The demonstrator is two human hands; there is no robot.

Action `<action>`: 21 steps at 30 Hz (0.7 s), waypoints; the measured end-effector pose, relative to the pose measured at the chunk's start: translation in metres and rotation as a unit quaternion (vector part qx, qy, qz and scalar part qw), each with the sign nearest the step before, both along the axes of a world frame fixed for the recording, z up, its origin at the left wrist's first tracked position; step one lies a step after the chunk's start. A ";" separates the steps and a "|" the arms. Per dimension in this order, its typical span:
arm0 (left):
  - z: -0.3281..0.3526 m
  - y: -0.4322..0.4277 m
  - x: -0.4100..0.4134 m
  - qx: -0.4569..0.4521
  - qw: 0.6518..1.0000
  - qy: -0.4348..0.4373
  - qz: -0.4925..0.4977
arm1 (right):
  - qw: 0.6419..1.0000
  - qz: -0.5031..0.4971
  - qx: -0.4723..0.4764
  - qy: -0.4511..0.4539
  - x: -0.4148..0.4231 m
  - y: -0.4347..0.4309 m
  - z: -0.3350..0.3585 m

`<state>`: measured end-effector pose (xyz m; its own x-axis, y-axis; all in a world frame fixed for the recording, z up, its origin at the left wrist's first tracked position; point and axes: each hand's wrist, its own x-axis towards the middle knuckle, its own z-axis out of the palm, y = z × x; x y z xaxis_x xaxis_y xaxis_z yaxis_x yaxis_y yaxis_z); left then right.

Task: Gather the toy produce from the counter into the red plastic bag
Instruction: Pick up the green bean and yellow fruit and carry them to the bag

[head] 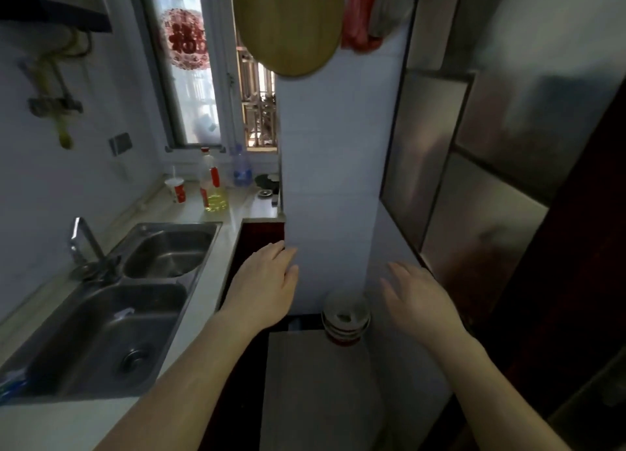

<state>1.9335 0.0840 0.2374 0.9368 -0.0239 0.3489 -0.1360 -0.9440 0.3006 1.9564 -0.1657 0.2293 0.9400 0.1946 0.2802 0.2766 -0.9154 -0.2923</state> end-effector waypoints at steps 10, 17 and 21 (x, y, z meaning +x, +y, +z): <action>-0.017 -0.020 0.097 0.019 0.990 0.013 -0.137 | 0.992 -0.119 0.028 0.022 0.023 -0.021 -0.023; -0.039 -0.077 0.132 0.032 0.981 0.053 -0.184 | 0.987 -0.155 0.028 0.036 0.030 -0.063 -0.054; -0.062 -0.112 0.146 0.026 0.979 0.080 -0.186 | 0.986 -0.155 0.029 0.054 0.041 -0.086 -0.077</action>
